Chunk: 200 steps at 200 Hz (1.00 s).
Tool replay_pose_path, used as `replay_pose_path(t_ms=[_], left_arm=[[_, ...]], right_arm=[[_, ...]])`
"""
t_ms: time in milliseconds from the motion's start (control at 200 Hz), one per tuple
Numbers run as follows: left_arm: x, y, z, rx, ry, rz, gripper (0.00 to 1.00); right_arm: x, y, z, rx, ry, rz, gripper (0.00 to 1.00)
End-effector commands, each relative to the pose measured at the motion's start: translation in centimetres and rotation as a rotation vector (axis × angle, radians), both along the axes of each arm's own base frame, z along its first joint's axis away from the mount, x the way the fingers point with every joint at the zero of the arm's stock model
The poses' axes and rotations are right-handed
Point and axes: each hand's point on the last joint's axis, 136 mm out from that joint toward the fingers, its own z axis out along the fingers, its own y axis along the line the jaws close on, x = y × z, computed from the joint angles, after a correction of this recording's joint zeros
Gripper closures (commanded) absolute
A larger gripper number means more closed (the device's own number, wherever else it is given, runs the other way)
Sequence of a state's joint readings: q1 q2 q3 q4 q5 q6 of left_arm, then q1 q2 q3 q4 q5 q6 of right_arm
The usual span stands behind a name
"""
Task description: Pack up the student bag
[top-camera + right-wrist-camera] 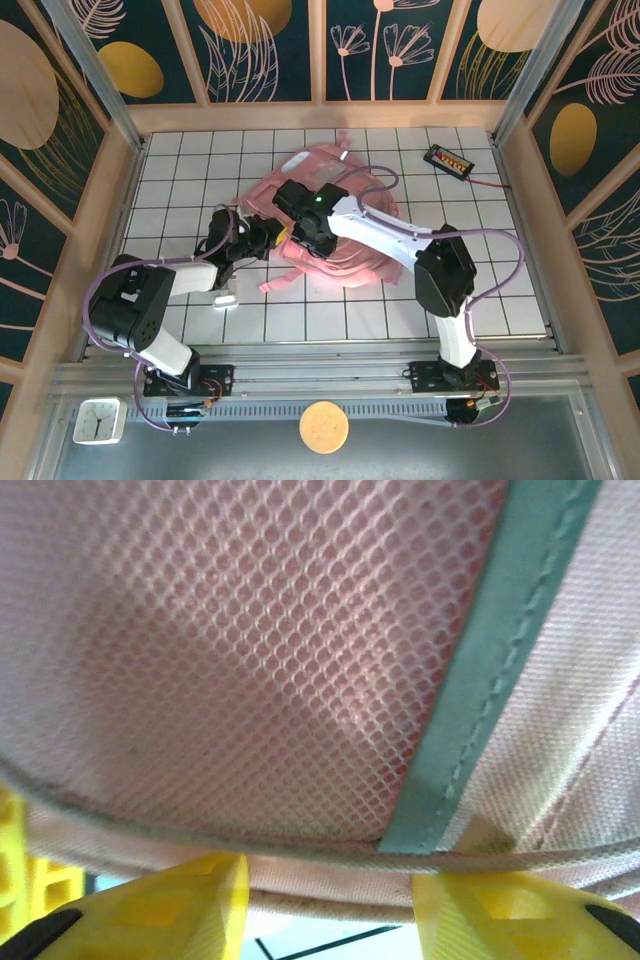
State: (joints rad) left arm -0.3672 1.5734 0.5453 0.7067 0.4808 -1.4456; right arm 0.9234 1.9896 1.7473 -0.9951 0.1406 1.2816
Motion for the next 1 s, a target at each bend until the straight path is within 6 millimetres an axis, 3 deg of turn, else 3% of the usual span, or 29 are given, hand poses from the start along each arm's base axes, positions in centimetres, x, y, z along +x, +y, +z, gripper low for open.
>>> replay_pose_path(t_ms=[0, 310, 490, 611, 661, 771, 996], left_arm=[[-0.3, -1.3, 4.8, -0.091, -0.141, -0.052, 1.00], [-0.1, -1.1, 5.2, -0.089, -0.150, -0.034, 1.00], [0.1, -1.1, 5.3, -0.091, -0.152, -0.030, 1.00], [0.3, -1.2, 5.3, -0.089, -0.151, -0.032, 1.00], [0.3, -1.2, 5.2, -0.089, -0.151, -0.032, 1.00], [0.5, -1.4, 5.2, -0.089, -0.150, -0.037, 1.00], [0.3, -1.6, 5.3, -0.086, -0.144, -0.058, 1.00]], right_arm=[[0.9, -1.4, -0.7, -0.090, -0.023, 0.000, 0.53], [-0.1, -5.0, -0.4, -0.213, -0.011, 0.000, 0.57], [-2.5, -8.0, 0.2, -0.236, 0.008, -0.023, 0.60], [-4.3, -9.4, 1.8, -0.226, 0.001, -0.040, 0.60], [-4.6, -9.3, 2.3, -0.194, -0.006, -0.036, 0.59], [-4.0, -6.6, 3.2, -0.028, -0.059, -0.006, 0.55], [-0.2, -5.2, 2.5, 0.272, -0.117, -0.045, 0.53]])
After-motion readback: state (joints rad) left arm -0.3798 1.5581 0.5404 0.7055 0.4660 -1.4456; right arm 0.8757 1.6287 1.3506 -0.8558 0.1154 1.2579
